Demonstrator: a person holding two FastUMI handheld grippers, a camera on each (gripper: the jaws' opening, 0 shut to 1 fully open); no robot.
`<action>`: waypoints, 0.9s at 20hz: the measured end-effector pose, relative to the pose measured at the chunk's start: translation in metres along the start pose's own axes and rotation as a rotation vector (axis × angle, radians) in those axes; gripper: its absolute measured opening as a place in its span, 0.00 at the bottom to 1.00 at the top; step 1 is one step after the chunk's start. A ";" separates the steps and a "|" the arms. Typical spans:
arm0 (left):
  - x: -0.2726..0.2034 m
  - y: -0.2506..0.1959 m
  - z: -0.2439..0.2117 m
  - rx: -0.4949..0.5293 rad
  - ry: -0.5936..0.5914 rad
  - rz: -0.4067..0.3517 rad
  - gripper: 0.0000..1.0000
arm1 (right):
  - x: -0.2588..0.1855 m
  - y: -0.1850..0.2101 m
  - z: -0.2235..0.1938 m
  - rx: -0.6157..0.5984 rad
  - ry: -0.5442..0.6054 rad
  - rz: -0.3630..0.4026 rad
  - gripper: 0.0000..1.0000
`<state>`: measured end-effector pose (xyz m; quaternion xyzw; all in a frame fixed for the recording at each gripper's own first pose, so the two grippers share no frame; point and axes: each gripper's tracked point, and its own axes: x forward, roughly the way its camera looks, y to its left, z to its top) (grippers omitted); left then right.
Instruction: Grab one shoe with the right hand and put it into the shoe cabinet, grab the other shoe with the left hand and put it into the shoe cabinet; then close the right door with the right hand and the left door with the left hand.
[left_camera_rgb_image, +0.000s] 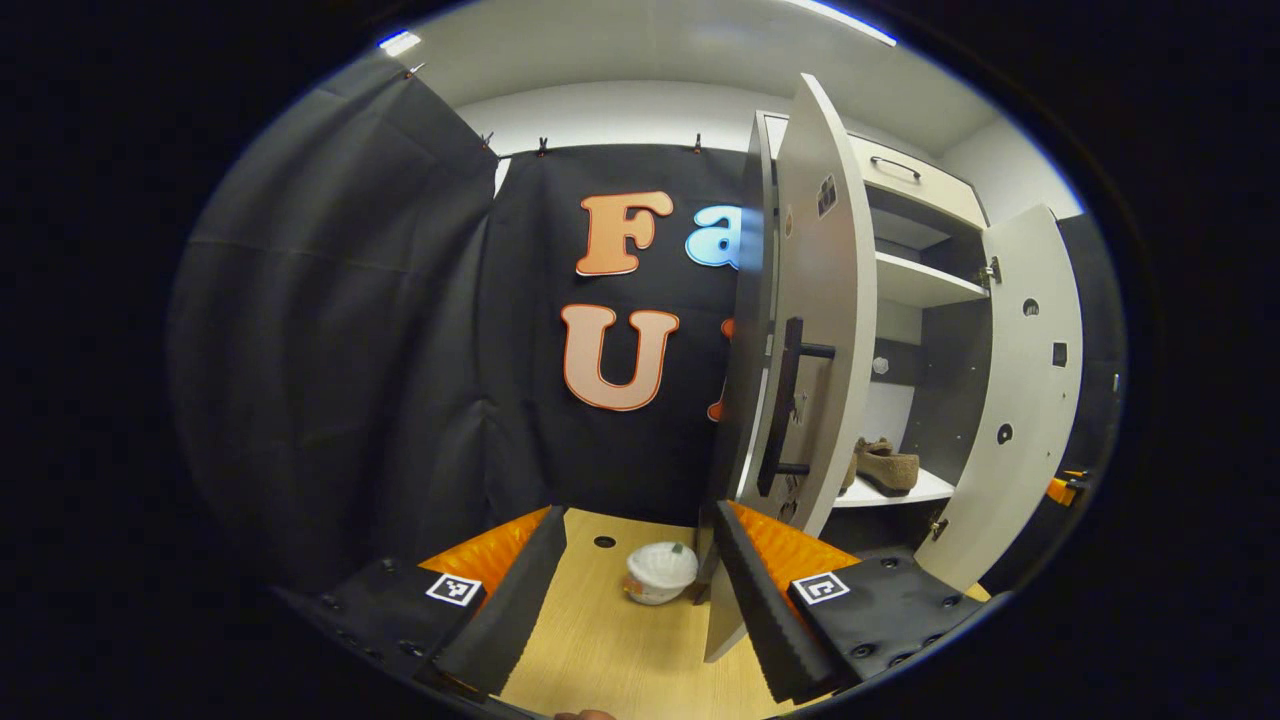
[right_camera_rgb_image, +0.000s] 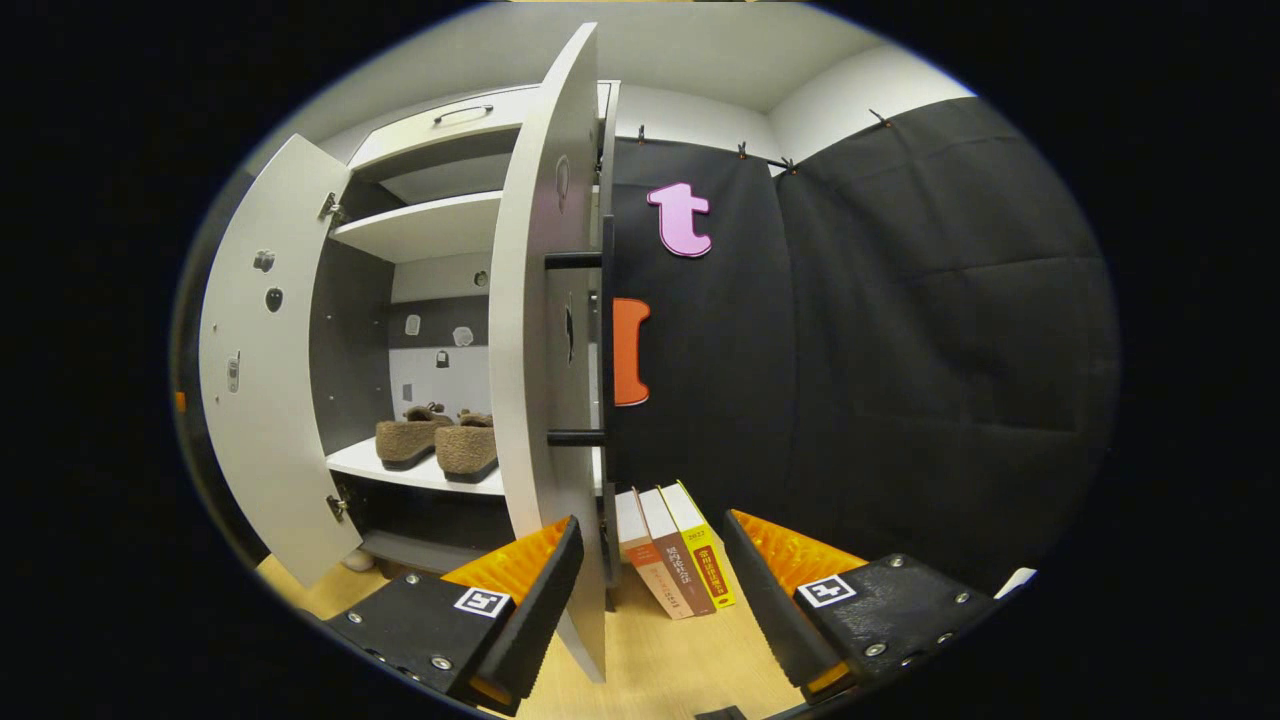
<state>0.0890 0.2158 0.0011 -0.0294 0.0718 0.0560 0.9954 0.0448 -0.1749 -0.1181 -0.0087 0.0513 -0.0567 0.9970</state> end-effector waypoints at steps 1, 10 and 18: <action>0.002 0.000 -0.001 0.002 0.003 -0.001 0.94 | 0.000 0.008 0.000 0.010 0.000 0.016 0.89; 0.024 -0.002 -0.010 -0.007 0.018 -0.013 0.95 | 0.014 0.084 -0.002 0.025 -0.009 0.150 0.89; 0.045 0.001 -0.016 0.004 0.017 -0.010 0.97 | 0.050 0.142 -0.015 0.010 0.017 0.225 0.91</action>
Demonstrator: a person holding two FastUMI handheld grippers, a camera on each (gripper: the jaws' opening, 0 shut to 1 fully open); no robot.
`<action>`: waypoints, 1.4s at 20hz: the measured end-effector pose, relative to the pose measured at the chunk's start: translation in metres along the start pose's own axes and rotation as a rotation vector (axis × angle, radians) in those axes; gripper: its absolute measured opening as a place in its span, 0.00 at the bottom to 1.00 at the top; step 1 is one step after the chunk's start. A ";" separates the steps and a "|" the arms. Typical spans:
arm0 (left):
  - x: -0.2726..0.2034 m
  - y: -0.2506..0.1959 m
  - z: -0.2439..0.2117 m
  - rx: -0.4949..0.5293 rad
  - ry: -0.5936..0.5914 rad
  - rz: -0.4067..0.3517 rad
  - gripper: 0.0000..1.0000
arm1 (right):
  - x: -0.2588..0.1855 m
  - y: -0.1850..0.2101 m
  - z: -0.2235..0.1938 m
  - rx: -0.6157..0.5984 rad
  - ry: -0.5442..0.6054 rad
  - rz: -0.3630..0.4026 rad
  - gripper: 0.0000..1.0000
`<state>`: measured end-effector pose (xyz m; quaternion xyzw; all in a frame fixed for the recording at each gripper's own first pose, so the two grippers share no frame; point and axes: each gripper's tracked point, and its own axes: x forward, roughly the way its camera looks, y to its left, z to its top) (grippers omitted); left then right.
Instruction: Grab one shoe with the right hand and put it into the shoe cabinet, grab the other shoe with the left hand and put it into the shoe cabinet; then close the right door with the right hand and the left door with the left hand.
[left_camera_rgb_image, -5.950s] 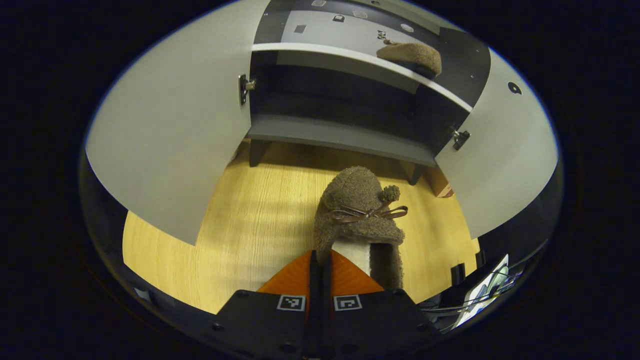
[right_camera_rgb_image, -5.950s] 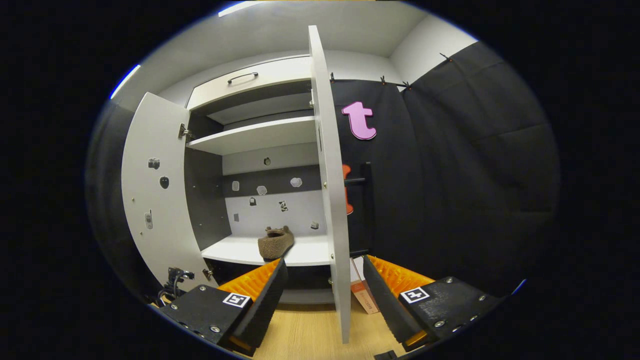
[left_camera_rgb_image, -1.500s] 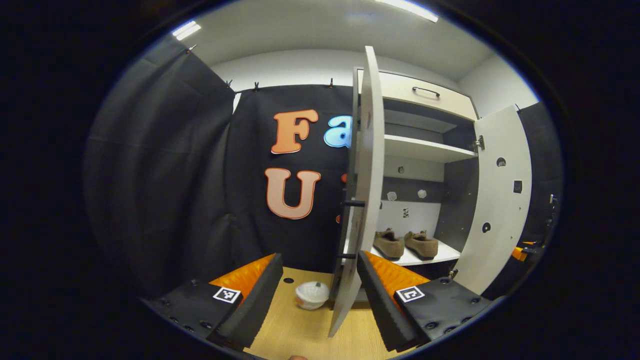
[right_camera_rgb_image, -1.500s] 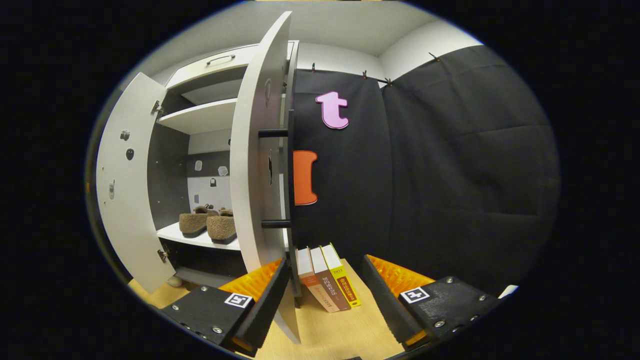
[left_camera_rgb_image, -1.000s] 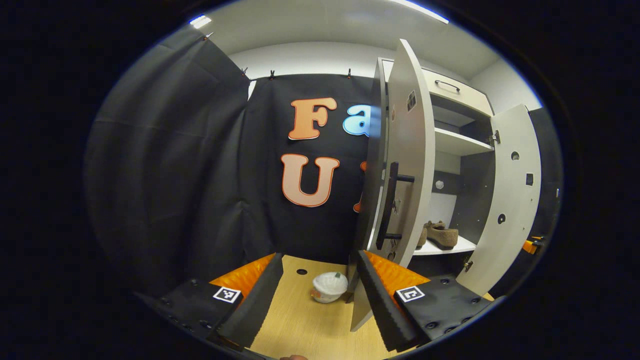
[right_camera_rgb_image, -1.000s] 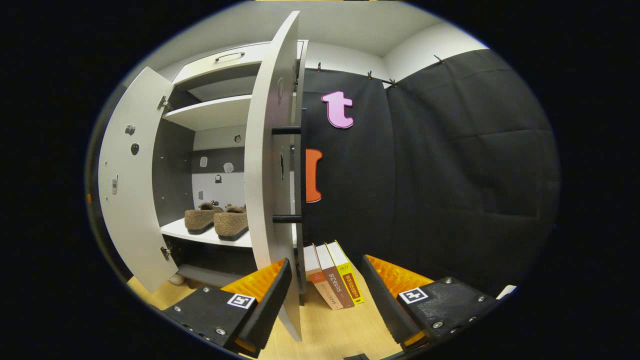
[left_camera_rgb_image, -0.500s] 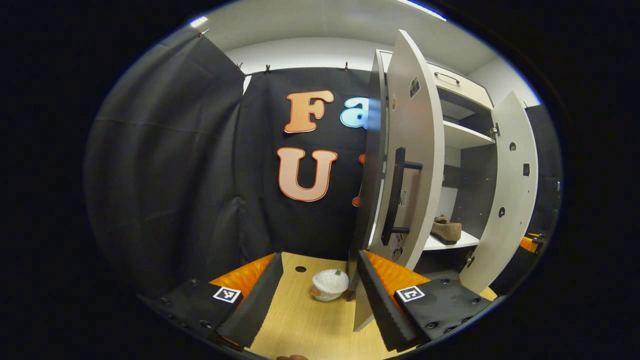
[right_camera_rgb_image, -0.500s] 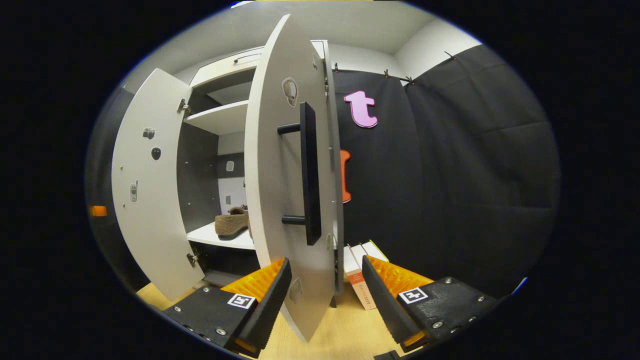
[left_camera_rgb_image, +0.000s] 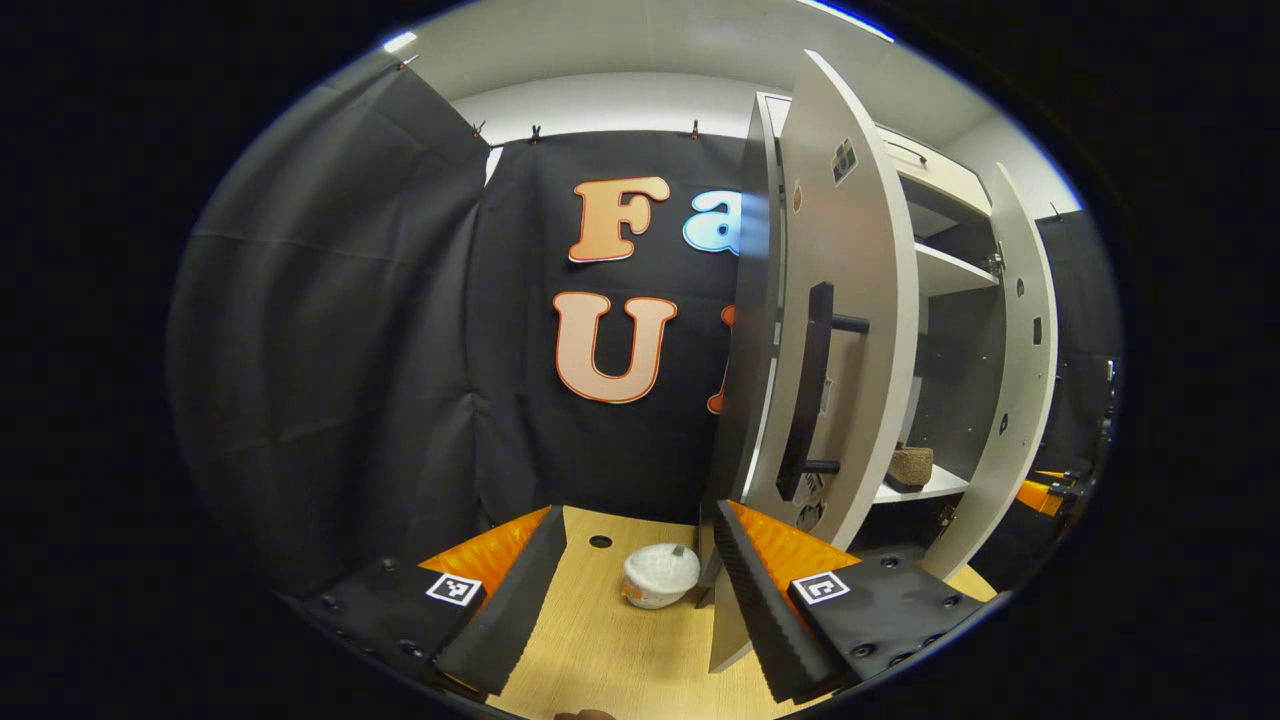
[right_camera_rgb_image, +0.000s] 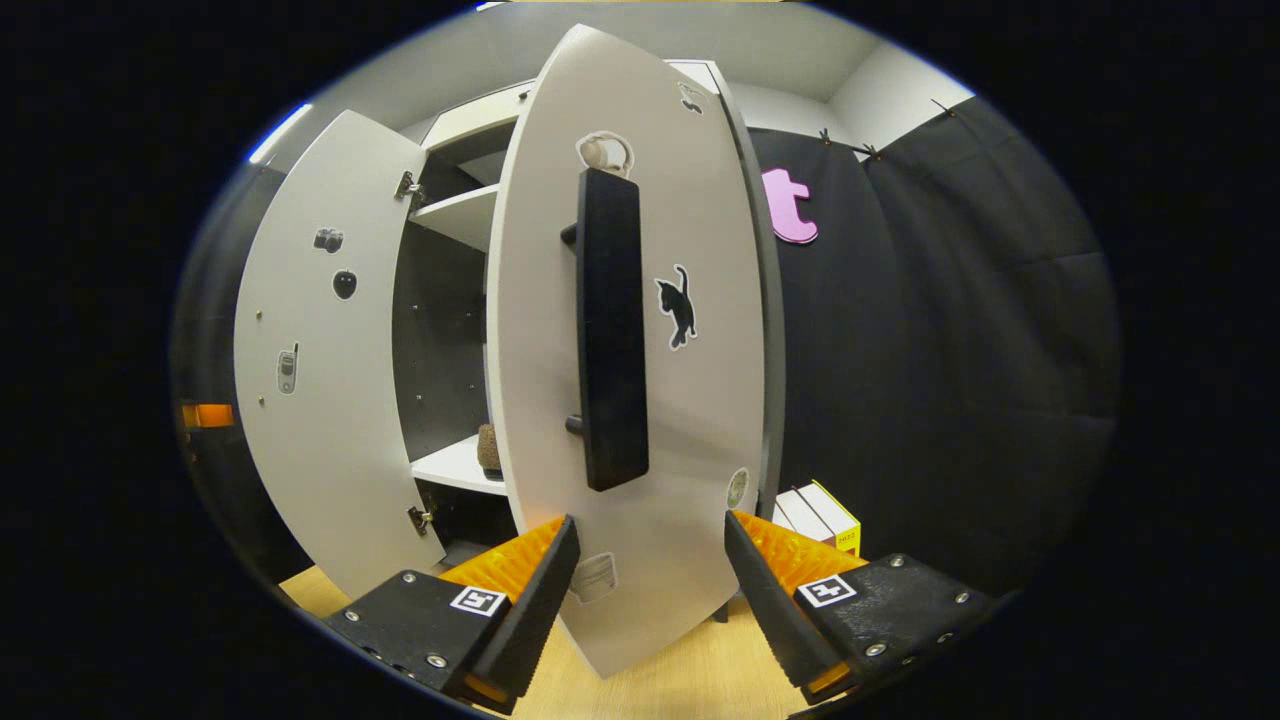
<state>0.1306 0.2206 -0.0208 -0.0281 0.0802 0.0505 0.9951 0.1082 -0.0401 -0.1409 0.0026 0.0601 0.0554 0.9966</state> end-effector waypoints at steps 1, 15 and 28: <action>0.003 -0.002 -0.003 -0.004 0.007 -0.004 0.94 | 0.004 0.002 0.002 0.004 -0.004 0.002 0.91; 0.023 -0.046 -0.037 0.016 0.048 -0.093 0.99 | -0.009 0.003 0.034 0.000 -0.034 -0.013 0.92; 0.018 -0.113 -0.055 0.020 0.068 -0.187 0.94 | -0.069 -0.030 0.105 -0.023 -0.132 -0.104 0.92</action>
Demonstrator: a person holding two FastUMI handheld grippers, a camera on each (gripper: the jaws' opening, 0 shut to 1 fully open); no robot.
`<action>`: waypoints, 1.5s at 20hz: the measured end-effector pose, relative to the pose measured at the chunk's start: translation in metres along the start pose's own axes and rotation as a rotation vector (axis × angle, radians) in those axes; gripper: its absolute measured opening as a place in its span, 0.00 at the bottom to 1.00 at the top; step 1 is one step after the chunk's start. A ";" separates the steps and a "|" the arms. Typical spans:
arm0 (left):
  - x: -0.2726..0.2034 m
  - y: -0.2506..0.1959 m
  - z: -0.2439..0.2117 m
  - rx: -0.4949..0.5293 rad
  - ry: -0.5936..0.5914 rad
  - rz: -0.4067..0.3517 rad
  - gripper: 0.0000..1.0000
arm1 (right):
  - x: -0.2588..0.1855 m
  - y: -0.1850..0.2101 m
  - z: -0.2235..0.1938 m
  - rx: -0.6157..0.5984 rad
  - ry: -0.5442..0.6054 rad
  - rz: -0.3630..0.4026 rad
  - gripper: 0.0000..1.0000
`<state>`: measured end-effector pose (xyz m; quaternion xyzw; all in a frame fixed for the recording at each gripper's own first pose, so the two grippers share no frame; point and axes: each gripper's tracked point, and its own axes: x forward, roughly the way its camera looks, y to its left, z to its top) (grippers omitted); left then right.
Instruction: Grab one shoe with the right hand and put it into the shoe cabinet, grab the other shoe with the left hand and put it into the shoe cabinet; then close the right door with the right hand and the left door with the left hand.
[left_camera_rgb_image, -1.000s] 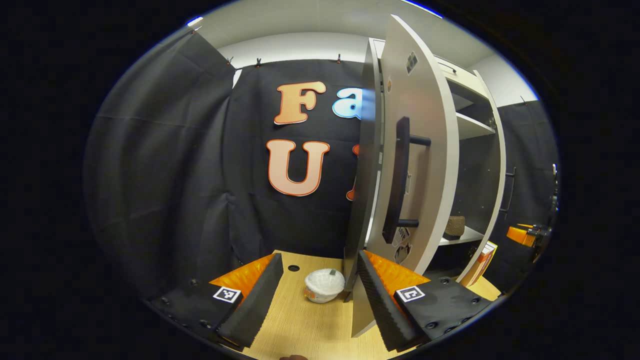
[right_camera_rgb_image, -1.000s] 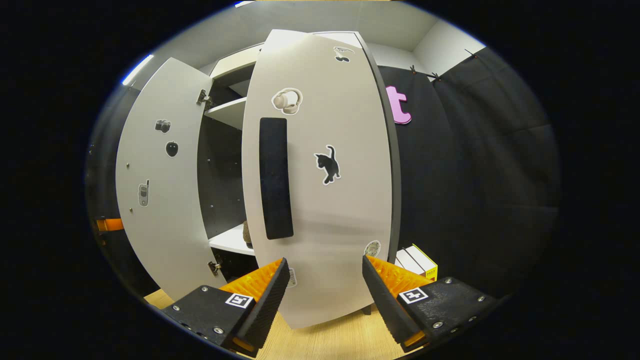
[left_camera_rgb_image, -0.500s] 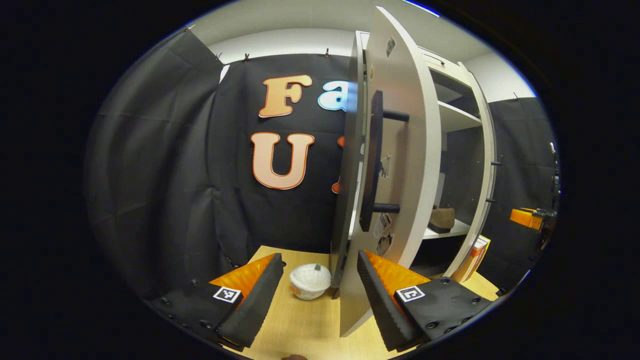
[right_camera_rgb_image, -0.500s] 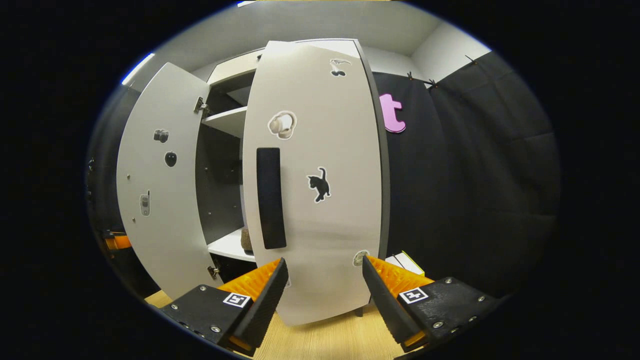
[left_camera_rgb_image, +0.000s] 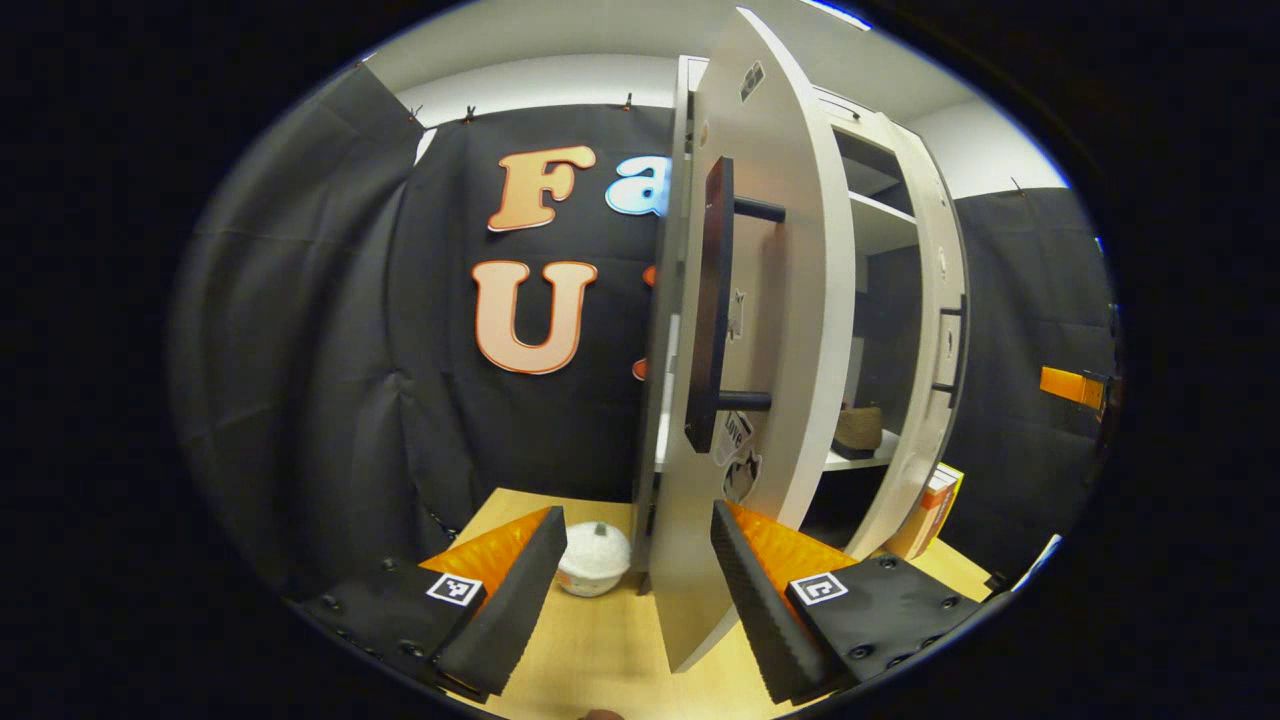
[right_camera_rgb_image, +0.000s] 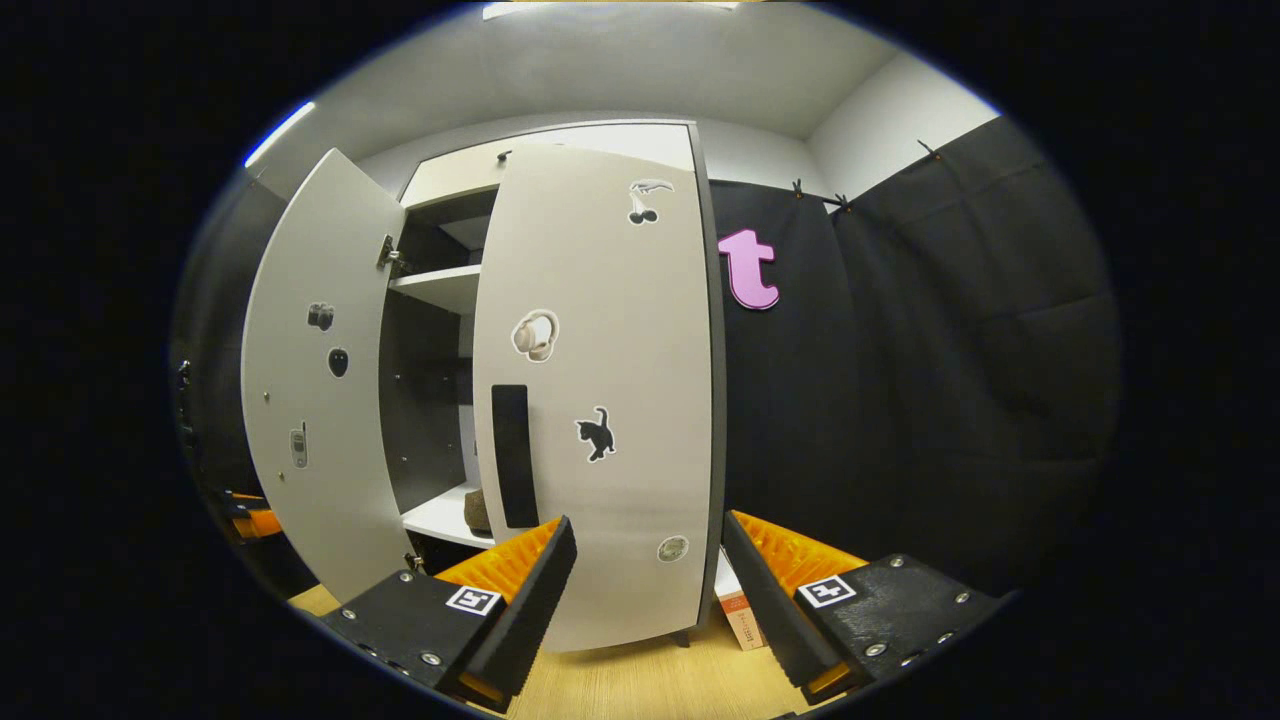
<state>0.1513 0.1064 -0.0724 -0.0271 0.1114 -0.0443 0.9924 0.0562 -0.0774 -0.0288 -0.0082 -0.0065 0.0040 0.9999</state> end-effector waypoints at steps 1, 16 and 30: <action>0.004 -0.012 -0.001 -0.005 0.006 -0.023 0.99 | -0.004 -0.002 0.002 0.005 -0.006 -0.001 0.92; 0.118 -0.124 0.002 -0.037 0.020 -0.118 0.97 | -0.042 -0.079 0.008 -0.015 -0.004 -0.073 0.92; 0.159 -0.129 0.001 0.031 0.047 -0.022 0.95 | -0.024 -0.113 0.011 -0.011 0.022 -0.092 0.92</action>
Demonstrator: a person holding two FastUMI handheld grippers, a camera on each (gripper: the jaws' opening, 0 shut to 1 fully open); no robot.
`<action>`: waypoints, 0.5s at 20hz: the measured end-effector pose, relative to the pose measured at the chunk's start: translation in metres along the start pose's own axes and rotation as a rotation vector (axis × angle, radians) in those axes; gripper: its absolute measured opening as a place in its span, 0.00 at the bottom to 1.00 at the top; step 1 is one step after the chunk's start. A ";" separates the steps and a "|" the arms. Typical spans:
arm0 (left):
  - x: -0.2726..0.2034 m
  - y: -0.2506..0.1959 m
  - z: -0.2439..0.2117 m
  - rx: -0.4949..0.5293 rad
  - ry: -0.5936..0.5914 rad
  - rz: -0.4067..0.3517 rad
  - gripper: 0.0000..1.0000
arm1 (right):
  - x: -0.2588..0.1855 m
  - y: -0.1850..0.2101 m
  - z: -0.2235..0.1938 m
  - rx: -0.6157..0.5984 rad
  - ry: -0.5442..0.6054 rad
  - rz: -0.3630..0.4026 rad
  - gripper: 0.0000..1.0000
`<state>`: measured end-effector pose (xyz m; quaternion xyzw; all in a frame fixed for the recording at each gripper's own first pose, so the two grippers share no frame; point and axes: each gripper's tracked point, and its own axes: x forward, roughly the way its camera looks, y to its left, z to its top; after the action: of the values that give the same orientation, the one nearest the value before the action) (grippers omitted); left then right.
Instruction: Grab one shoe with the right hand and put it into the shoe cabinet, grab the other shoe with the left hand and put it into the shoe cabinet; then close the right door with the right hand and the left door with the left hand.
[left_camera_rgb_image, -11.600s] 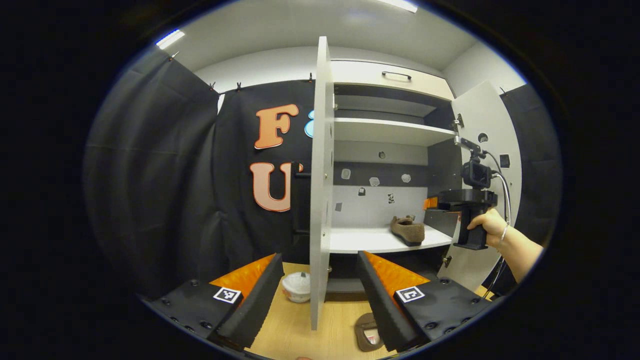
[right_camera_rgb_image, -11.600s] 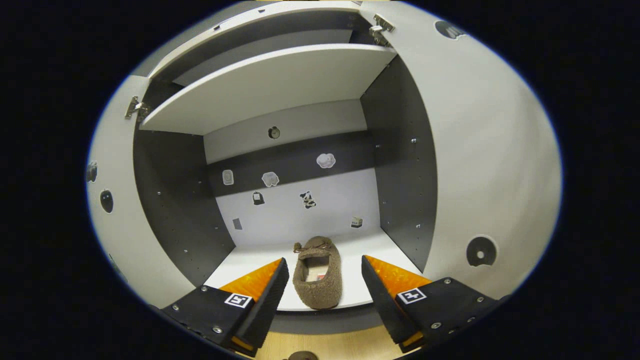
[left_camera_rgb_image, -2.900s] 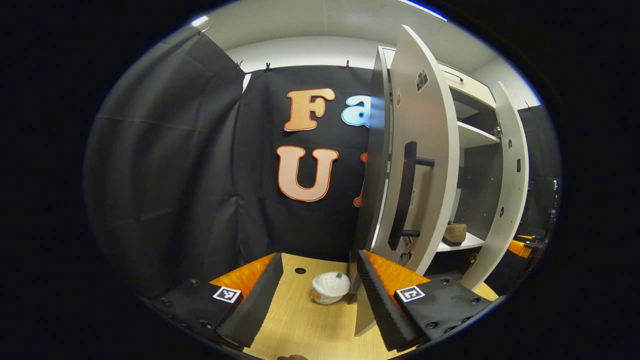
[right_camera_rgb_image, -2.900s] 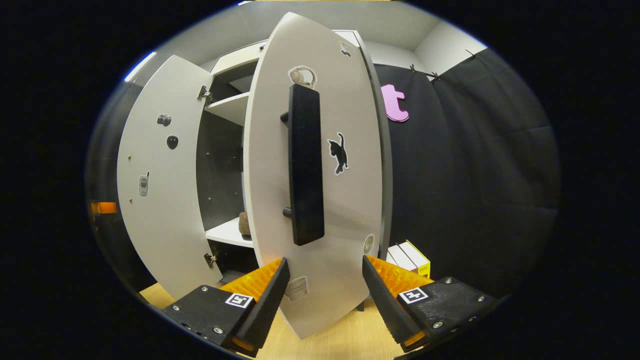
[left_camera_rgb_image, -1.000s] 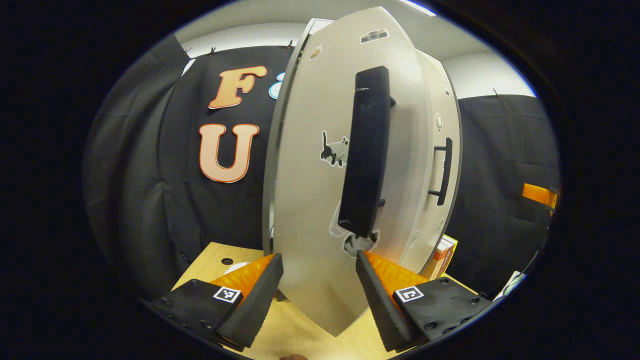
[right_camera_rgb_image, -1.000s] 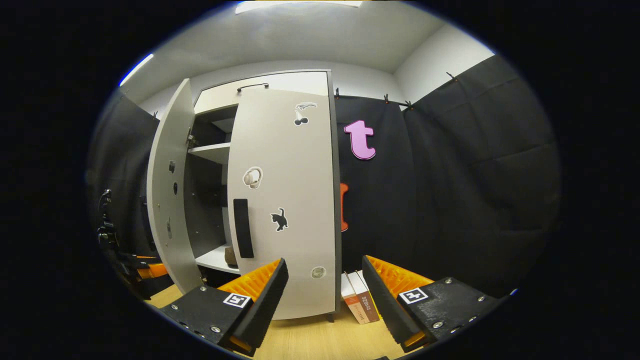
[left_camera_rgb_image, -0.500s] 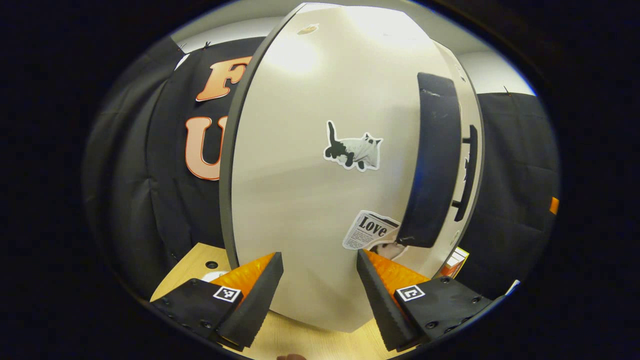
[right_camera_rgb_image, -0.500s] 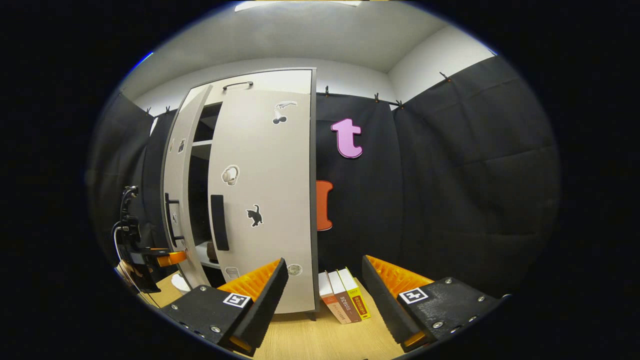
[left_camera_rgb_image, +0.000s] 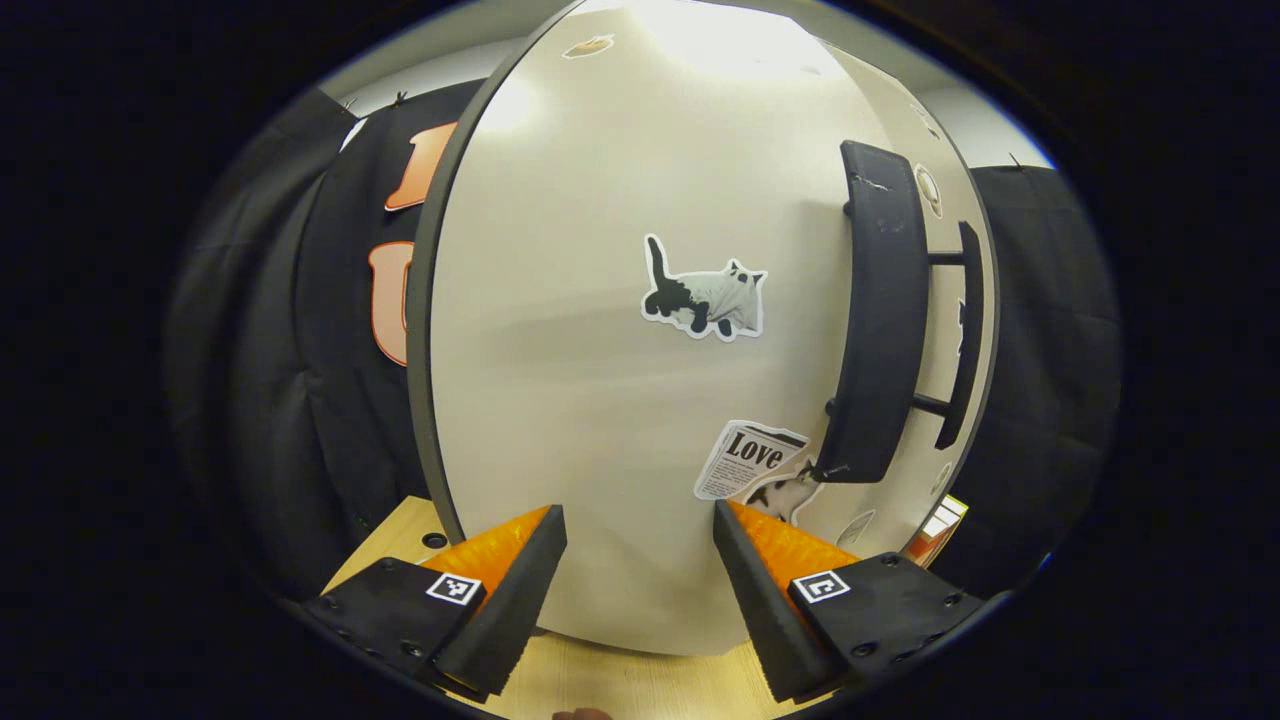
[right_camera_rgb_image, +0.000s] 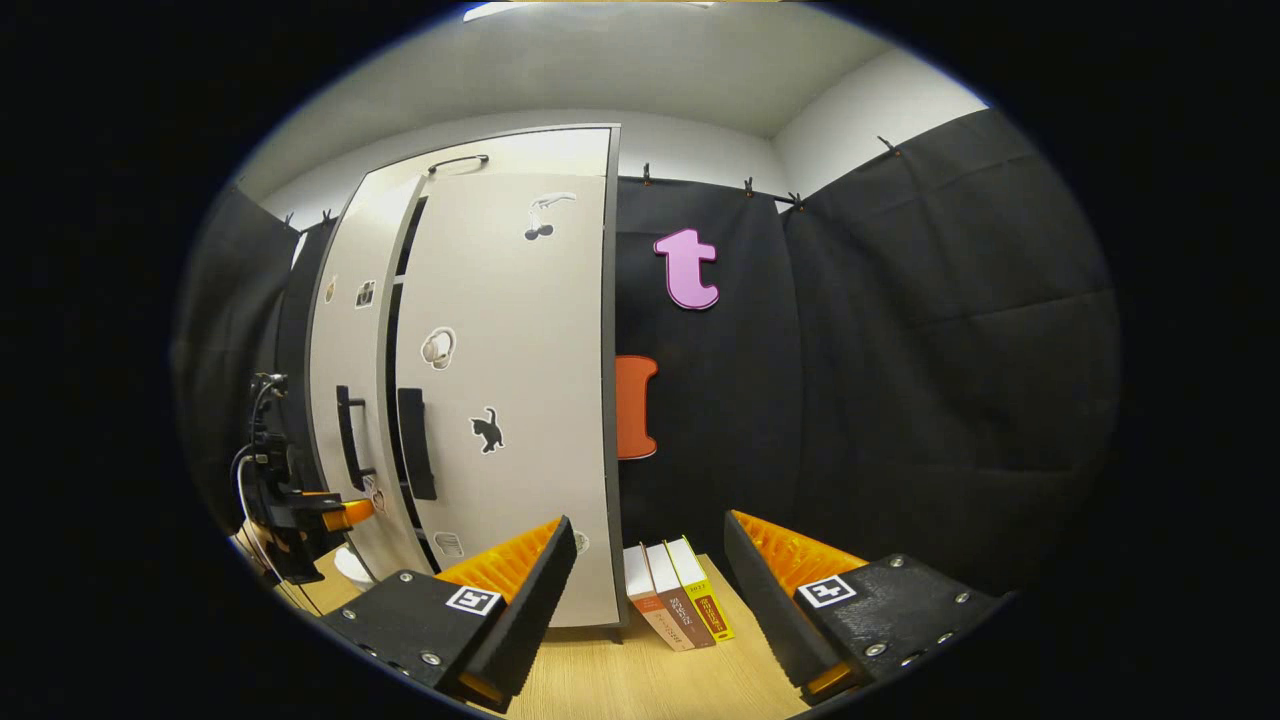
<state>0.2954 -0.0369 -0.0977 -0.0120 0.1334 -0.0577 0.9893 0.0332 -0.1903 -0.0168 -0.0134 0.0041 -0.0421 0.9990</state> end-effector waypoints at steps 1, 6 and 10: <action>0.001 0.000 0.000 -0.001 0.003 0.003 0.97 | 0.002 -0.001 0.002 -0.001 -0.001 0.000 0.92; -0.010 0.005 0.013 -0.053 0.011 0.036 0.97 | 0.011 -0.006 0.021 -0.012 -0.007 0.003 0.92; -0.050 0.019 0.058 -0.083 -0.045 0.046 0.99 | 0.016 0.000 0.046 -0.015 -0.040 0.026 0.92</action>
<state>0.2653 -0.0121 -0.0294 -0.0511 0.1137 -0.0289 0.9918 0.0498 -0.1908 0.0289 -0.0217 -0.0156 -0.0286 0.9992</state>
